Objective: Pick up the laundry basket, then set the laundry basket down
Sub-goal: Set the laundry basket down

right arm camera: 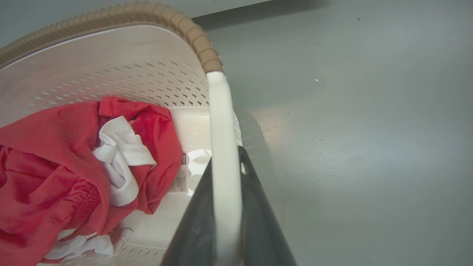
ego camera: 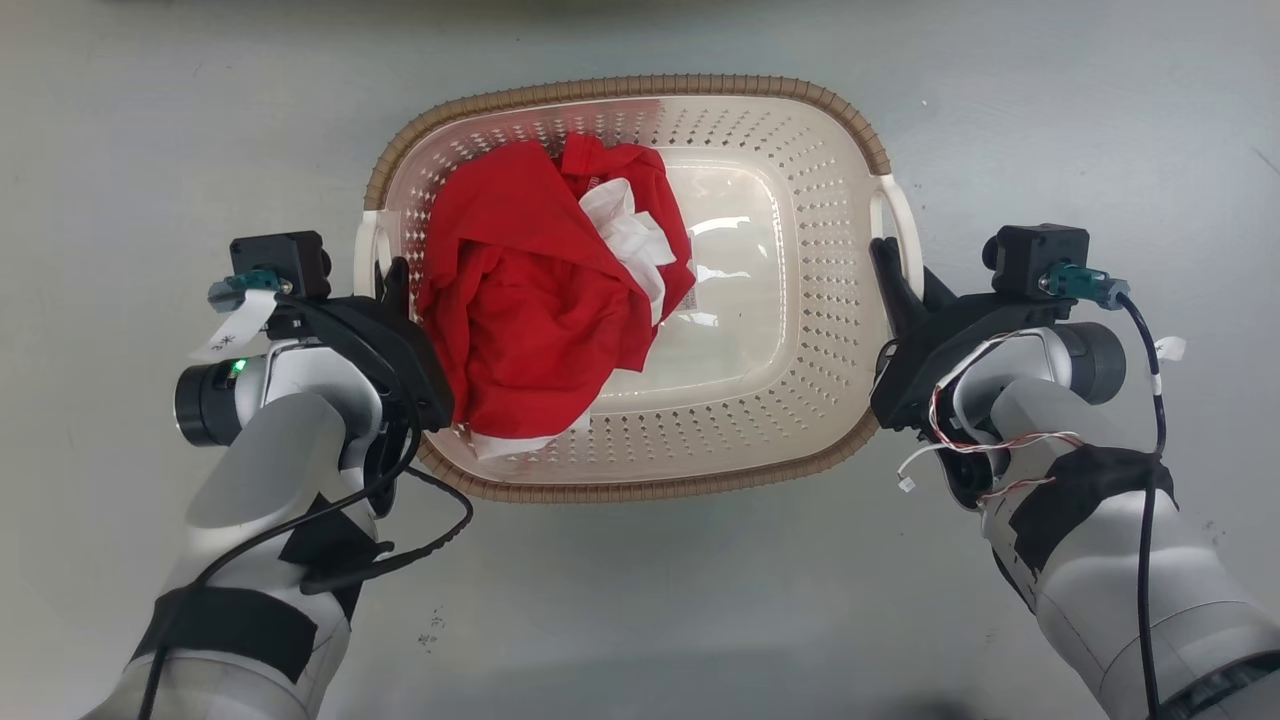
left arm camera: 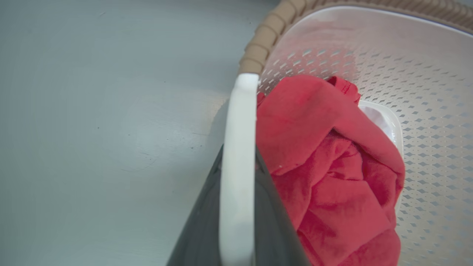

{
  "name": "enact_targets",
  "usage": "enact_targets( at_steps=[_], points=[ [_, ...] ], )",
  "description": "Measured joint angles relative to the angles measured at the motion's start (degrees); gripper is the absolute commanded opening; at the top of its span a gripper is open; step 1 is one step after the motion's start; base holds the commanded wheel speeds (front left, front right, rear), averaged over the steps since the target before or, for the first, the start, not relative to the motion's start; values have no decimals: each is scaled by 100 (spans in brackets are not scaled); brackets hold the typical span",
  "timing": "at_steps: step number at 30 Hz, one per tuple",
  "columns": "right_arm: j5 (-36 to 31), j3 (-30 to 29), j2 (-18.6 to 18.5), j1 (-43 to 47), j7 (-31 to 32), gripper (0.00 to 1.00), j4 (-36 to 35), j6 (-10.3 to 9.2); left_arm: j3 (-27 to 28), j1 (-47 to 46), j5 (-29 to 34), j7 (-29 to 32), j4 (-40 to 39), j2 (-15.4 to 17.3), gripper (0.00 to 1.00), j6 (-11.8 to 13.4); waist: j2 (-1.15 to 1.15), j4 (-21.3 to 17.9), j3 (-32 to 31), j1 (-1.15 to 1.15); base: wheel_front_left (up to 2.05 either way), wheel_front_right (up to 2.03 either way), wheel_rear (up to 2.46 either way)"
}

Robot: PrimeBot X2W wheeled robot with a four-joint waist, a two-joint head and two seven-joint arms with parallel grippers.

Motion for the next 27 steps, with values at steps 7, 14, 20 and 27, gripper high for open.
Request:
enact_targets(
  at_steps=[7,14,20,27],
  points=[
    [58,60,-12,7,33,100,-22,71,44,-54,-58,3,69,46,100,-42,1,23,-3,1,0,0,0],
    [132,130,-67,20,129,100,-142,73,38,-138,-66,-1,93,103,100,-97,1,48,-73,2,0,0,0],
    [259,254,-56,158,183,100,-297,74,-8,-140,-122,-2,109,37,100,-194,2,58,-188,2,0,0,0],
    [330,237,-55,216,67,100,-314,74,-186,-104,-21,-181,132,32,100,-238,1,64,-458,1,0,0,0]
  ],
)
